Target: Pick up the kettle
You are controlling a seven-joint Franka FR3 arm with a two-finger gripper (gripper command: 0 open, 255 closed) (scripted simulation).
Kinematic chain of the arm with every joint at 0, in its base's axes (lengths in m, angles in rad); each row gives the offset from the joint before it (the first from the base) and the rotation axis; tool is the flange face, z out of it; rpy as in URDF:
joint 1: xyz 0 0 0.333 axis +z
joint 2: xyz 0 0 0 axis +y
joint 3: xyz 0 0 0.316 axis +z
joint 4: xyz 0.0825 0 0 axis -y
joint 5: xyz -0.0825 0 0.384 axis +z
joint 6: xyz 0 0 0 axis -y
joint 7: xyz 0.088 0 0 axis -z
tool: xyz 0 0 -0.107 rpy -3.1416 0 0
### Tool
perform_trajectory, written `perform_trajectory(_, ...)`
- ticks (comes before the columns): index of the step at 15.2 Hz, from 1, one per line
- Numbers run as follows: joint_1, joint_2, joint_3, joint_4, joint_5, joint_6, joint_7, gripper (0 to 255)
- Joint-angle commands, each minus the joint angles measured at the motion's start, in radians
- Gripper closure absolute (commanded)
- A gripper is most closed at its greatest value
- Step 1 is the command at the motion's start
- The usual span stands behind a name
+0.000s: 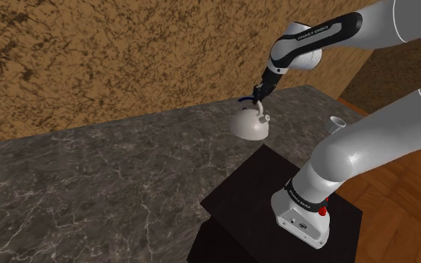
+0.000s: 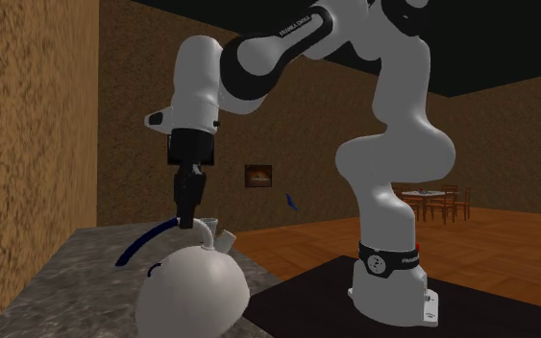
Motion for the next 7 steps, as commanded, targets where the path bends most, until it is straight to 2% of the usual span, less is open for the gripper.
perform_trajectory(1,-0.003,-0.022,0.006,0.02,-0.005,-0.04,0.006,255)
perform_trajectory(5,-0.006,-0.054,0.016,0.051,-0.011,-0.102,0.015,255)
perform_trajectory(7,-0.007,-0.055,0.016,0.052,-0.011,-0.104,0.015,255)
